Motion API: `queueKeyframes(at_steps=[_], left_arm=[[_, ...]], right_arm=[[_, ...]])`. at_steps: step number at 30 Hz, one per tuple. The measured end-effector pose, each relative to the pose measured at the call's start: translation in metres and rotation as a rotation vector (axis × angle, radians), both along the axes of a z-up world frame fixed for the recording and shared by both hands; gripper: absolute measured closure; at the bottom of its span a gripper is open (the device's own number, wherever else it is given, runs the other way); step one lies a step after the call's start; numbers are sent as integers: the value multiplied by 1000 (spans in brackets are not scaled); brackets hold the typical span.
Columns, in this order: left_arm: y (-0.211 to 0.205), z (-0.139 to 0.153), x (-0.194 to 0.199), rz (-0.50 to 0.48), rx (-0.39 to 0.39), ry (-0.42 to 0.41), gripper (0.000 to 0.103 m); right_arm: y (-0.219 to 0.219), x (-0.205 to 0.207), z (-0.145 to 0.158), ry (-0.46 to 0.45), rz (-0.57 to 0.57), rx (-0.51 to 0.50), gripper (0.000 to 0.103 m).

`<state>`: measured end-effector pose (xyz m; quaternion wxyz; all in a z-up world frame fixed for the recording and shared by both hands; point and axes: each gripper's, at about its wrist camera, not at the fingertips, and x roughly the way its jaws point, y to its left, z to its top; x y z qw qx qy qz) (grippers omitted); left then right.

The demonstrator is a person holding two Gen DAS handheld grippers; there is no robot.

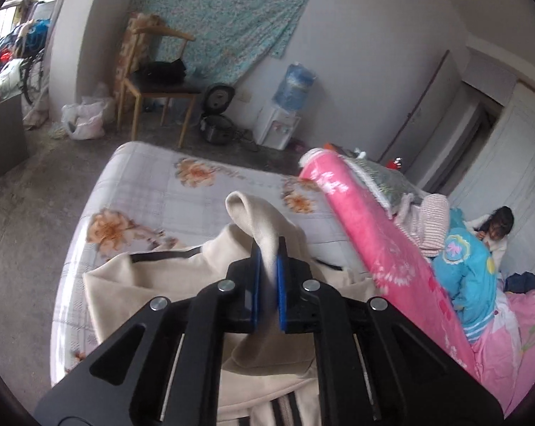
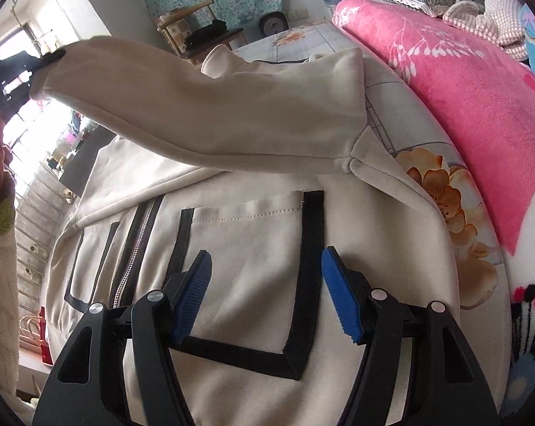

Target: Fold large clothes

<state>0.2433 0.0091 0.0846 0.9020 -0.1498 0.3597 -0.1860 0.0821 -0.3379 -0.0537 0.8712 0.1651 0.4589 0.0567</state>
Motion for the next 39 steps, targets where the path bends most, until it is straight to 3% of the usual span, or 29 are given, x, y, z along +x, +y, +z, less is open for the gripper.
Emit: queueKeyframes(at_steps=[3,6,13,17,20,21,22,25,29,32,35,38,39], left_arm=[[37,-73,12,89,9,221,96],[62,-127,6,141,-23,338,96],[70,-151,-4,144,-21,340,96],[71,-156,-2,143,-20,348,95],[72,-159,-5,146,-29,349,95],[72,-159,-5,145,-31,345,95],[72,-159,-5,143,-31,342,95],[71,-158,-7,120,-50,325,95],[67,-145,-10,79,-89,260,95],[59,-154,-2,95,-6,309,95],[60,-164,0,106,-5,338,95],[64,-163,-1,108,-9,336,94],[65,-163,-1,109,-12,338,93]], right_arm=[[-4,0,5,-10,-11,-4,40],[-9,4,16,-24,-14,-25,40],[-44,50,64,-89,-38,-55,40],[-83,113,48,-5,-101,52,40],[-98,156,20,89,-129,73,56],[-99,165,10,117,-132,75,67],[-100,173,3,135,-125,88,85],[-98,182,0,127,-106,88,97],[-102,172,17,38,-118,91,97],[-106,173,4,70,-136,68,97],[-103,166,5,82,-127,4,96],[-84,138,33,9,-47,-113,82],[-77,126,42,-14,-3,-144,68]])
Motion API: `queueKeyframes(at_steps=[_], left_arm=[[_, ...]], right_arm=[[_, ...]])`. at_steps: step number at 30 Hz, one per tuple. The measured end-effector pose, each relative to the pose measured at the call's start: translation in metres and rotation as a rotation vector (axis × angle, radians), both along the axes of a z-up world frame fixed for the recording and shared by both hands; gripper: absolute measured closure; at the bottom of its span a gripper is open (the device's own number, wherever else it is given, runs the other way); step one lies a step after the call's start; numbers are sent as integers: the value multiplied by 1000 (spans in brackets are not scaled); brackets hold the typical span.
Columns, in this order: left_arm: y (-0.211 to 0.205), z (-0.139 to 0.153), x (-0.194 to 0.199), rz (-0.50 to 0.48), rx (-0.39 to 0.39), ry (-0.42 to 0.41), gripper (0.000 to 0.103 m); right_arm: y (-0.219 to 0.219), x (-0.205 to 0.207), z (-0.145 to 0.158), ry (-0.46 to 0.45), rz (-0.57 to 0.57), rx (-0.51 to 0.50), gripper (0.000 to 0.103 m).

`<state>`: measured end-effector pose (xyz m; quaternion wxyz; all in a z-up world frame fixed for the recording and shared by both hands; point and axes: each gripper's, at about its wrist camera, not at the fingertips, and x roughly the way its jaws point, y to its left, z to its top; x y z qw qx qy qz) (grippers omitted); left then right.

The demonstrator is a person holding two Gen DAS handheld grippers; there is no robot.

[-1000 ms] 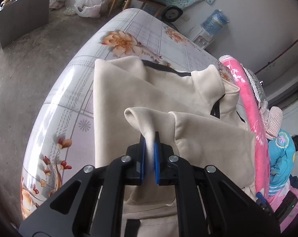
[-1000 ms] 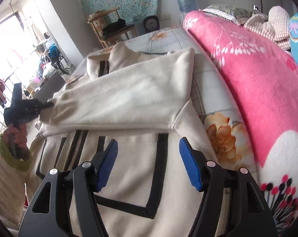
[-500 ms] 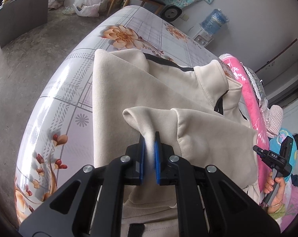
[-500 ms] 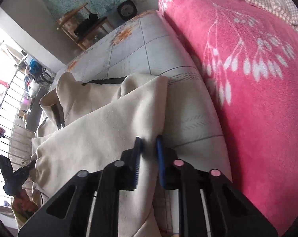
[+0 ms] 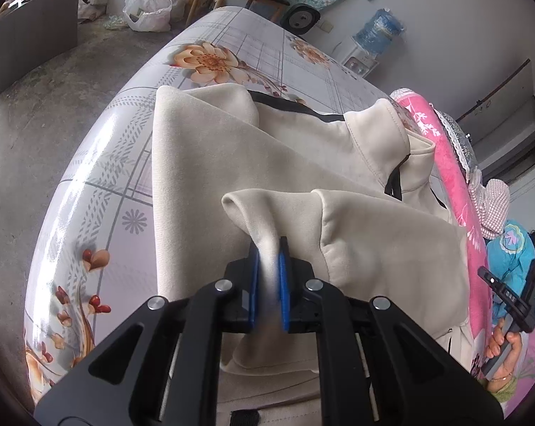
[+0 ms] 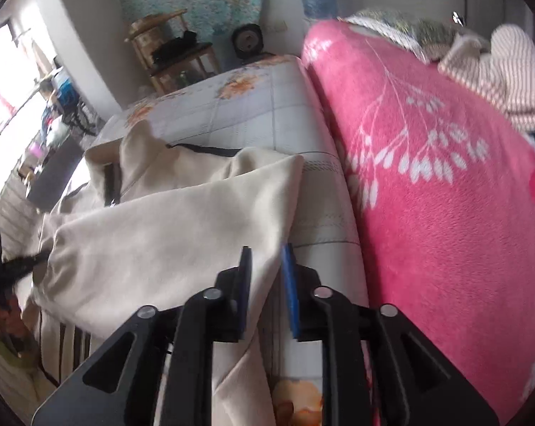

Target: Fold large clothes

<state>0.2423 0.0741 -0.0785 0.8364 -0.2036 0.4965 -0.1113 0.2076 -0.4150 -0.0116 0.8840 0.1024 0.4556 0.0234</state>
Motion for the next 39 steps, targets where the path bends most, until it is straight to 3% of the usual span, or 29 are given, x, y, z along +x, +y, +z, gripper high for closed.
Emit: queueKeyframes(at_steps=[1,4,8,9,10,11,12,15,19,22,24,28,31,35,39], left_arm=[[0,-1,0,1,-3,2,93],[0,-1,1,5,-2,4,93],[1,-2,1,9,-2,3,93],[1,-2,1,11,-4,2,93],[0,-2,1,11,-4,-2,94],[0,-1,0,11,-5,-4,94],[1,1,-2,10,-11,-9,95],[2,11,-10,5,-25,-43,95],[0,2,-10,6,-4,-6,95],[2,-3,-9,14,-21,-13,94],[3,-2,-10,16,-19,-24,92],[8,1,-13,17,-12,-39,85],[17,13,-21,57,5,-74,83],[15,40,-34,47,19,-178,83],[-20,51,-34,-95,9,-191,83]], right_arm=[[10,-13,7,-13,57,-32,57],[39,-50,8,-1,241,-150,47],[68,-75,-25,100,352,-384,46],[70,-76,-34,118,343,-428,55],[69,-77,-39,124,330,-451,81],[66,-77,-37,117,307,-442,94],[61,-76,-32,106,265,-451,96],[44,-81,-14,37,190,-385,97],[30,-80,-36,85,159,-354,97],[29,-82,-35,60,147,-330,97],[29,-84,-30,58,150,-324,91],[24,-99,-22,61,151,-360,63],[18,-116,-6,29,151,-345,53],[10,-125,21,-54,130,-257,51],[15,-101,35,-133,125,-62,51]])
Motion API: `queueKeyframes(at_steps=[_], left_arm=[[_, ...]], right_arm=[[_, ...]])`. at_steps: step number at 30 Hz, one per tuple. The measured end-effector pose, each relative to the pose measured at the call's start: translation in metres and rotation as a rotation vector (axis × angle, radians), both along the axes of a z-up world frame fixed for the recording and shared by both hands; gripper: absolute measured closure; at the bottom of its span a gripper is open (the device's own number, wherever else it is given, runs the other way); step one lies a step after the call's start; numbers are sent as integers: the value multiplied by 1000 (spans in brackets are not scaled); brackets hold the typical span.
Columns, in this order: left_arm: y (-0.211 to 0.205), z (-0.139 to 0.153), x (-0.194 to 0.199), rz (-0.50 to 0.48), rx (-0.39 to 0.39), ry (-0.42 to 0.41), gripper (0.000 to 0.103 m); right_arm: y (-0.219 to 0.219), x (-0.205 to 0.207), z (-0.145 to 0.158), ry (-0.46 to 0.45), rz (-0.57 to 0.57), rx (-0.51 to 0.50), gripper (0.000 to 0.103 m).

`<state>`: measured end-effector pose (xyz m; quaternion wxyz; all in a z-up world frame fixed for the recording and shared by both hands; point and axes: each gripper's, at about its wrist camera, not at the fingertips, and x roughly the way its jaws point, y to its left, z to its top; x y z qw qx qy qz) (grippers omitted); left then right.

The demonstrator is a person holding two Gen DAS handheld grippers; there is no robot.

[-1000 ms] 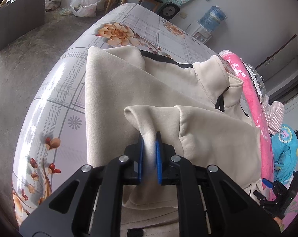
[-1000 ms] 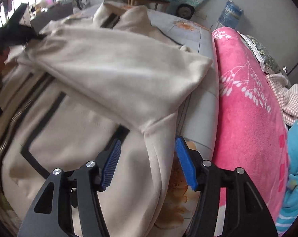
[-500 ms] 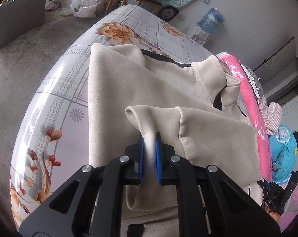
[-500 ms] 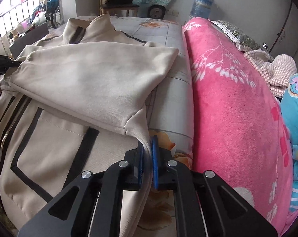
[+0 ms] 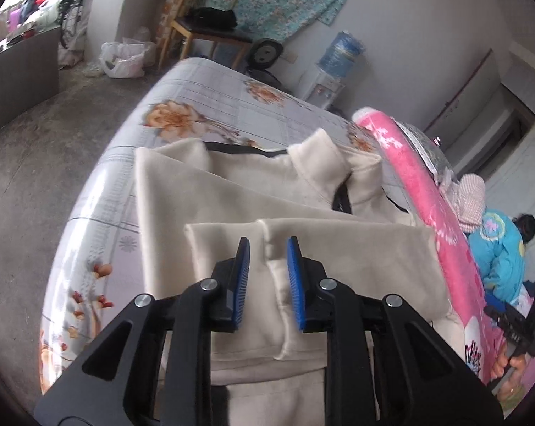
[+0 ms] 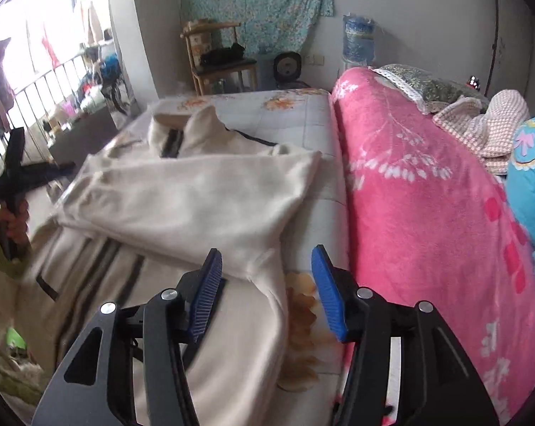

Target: Fold large clothes

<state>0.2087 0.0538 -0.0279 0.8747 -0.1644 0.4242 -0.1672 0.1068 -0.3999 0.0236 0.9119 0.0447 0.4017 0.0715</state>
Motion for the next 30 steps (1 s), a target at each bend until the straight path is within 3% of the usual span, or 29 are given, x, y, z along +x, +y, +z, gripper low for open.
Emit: queueKeyframes(at_steps=[2,5,10,12,13,16,20,23,30], left_arm=[[-27,-8,4,-76,49,44,81],[-52,-30,12,-85,153,109,81],[-44,-46,26,-36,79,143,88],[-45,-47,30,-33,91,130,90],[-46,-47,32,-34,103,119,90],[-52,-47,37,-34,148,86,91],[-53,-42,37,-33,153,81,91],[-52,-34,33,-42,151,33,84],[-53,-42,40,-31,159,73,84]], right_arm=[[15,25,-5,12,21,44,51],[44,65,-24,66,46,25,52],[65,113,-57,133,42,0,52],[66,129,-78,180,7,-75,52],[63,132,-81,166,1,-64,52],[60,141,-80,171,-19,-69,55],[61,146,-75,184,-60,-88,56],[65,142,-61,133,-37,-39,55],[64,173,-79,180,-87,23,56]])
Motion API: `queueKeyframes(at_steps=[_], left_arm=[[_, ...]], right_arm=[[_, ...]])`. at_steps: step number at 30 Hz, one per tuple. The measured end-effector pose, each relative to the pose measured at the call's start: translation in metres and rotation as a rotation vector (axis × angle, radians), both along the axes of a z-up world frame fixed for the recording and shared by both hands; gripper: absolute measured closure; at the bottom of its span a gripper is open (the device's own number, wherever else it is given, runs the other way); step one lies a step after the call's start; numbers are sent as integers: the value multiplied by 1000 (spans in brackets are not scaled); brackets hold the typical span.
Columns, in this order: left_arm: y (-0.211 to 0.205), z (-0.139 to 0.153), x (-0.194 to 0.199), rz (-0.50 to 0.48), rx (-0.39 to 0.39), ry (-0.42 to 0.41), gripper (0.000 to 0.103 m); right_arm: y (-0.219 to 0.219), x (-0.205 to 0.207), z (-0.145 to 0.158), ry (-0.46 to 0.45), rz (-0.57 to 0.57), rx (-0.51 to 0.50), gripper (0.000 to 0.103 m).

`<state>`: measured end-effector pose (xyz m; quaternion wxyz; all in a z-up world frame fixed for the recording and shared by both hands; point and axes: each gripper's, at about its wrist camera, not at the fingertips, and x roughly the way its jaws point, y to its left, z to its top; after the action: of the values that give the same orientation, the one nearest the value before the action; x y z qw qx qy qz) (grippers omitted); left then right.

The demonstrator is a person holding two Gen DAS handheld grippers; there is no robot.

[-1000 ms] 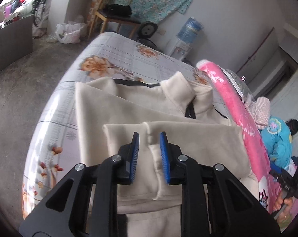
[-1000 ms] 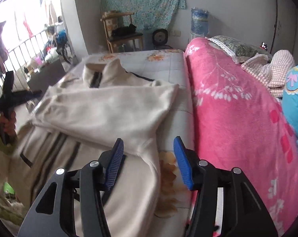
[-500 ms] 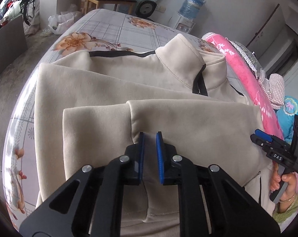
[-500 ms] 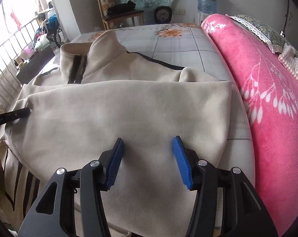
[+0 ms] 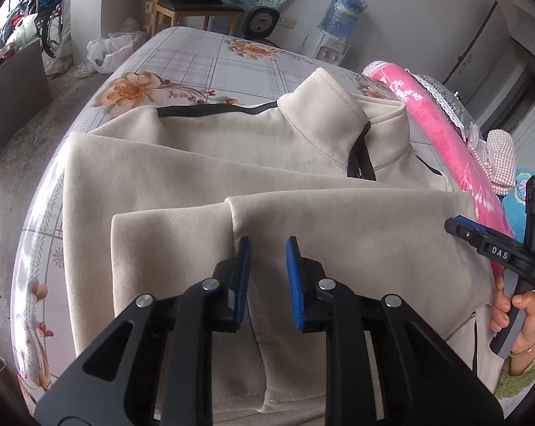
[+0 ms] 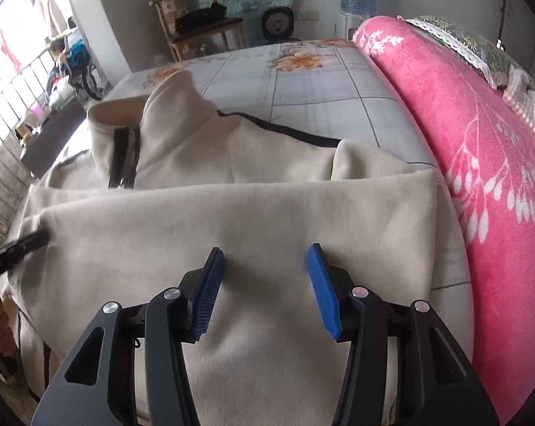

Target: Fold large clothes

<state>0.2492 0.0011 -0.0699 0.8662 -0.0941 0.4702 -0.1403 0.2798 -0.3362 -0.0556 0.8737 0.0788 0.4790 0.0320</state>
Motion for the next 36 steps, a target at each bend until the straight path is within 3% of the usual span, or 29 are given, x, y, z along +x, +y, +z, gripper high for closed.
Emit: queueKeyframes(at_steps=[3,7,9,11,14,17,22,27,36], left_arm=[[1,10,-12,-10,19,-21,83],[2,21,-37,-72,41,-35,68],[1,15,-47,-82,106,-7,67],[4,3,-52,-69,146,6,67],[10,4,-54,-46,117,-1,67],[13,15,-62,-24,135,-6,66],[19,34,-98,-25,187,-20,48],[23,34,-141,-45,225,19,34],[32,17,-208,-23,295,48,23]], right_arm=[[-1,-3,9,28,-70,1,59],[18,-40,35,-35,13,-3,58],[29,-64,40,-54,57,-22,57],[35,-82,31,-42,84,-46,52],[37,-89,1,31,71,-103,50],[37,-101,15,44,21,-100,49],[52,-141,44,-34,35,-56,32],[73,-177,52,-39,79,-16,22],[86,-230,36,21,96,-24,19]])
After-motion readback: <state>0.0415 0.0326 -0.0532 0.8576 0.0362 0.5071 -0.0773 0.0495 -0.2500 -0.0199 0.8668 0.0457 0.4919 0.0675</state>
